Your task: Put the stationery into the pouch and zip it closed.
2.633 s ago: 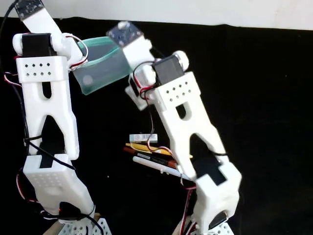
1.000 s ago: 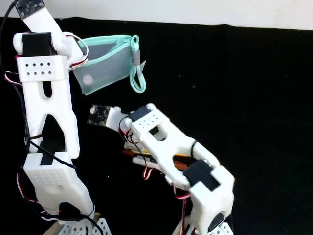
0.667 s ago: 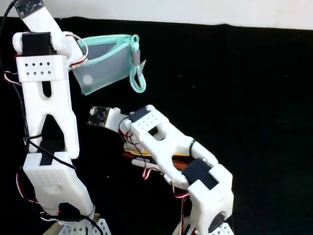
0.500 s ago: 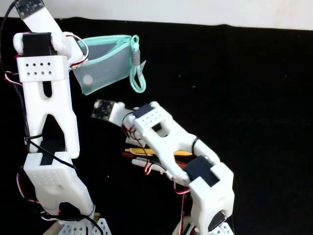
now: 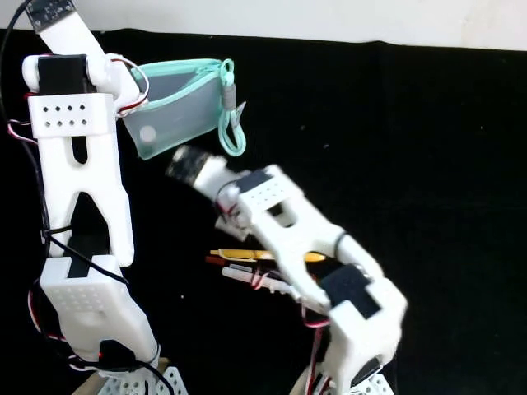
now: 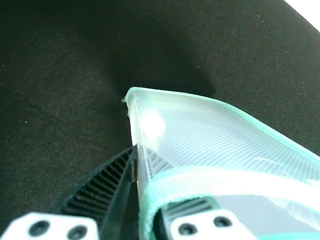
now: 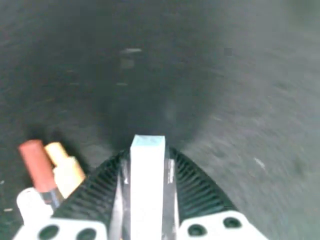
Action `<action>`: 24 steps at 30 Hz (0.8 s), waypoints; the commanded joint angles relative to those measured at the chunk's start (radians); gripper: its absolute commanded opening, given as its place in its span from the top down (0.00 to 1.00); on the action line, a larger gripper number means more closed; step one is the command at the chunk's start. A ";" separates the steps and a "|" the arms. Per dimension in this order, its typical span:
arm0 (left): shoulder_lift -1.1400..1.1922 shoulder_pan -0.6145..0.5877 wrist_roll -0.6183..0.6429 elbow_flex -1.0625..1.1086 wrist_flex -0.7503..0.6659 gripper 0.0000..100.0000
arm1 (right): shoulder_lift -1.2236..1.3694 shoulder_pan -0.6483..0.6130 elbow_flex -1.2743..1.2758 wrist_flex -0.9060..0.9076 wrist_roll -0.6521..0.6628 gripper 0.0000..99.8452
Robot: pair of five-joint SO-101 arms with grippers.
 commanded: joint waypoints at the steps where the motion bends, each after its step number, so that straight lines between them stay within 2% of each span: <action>1: 0.022 -0.015 -0.008 -0.004 0.000 0.99 | -0.153 0.081 -0.012 -0.012 -0.061 0.99; 9: 0.022 -0.008 -0.008 -0.004 -0.002 0.99 | -0.294 0.130 -0.068 -0.007 -0.095 0.99; 18: 0.016 -0.008 -0.008 -0.004 -0.002 0.99 | -0.288 0.139 -0.449 -0.010 -0.190 0.99; 24: 0.021 -0.008 -0.008 -0.004 -0.002 0.99 | -0.191 0.099 -0.714 -0.012 -0.198 0.99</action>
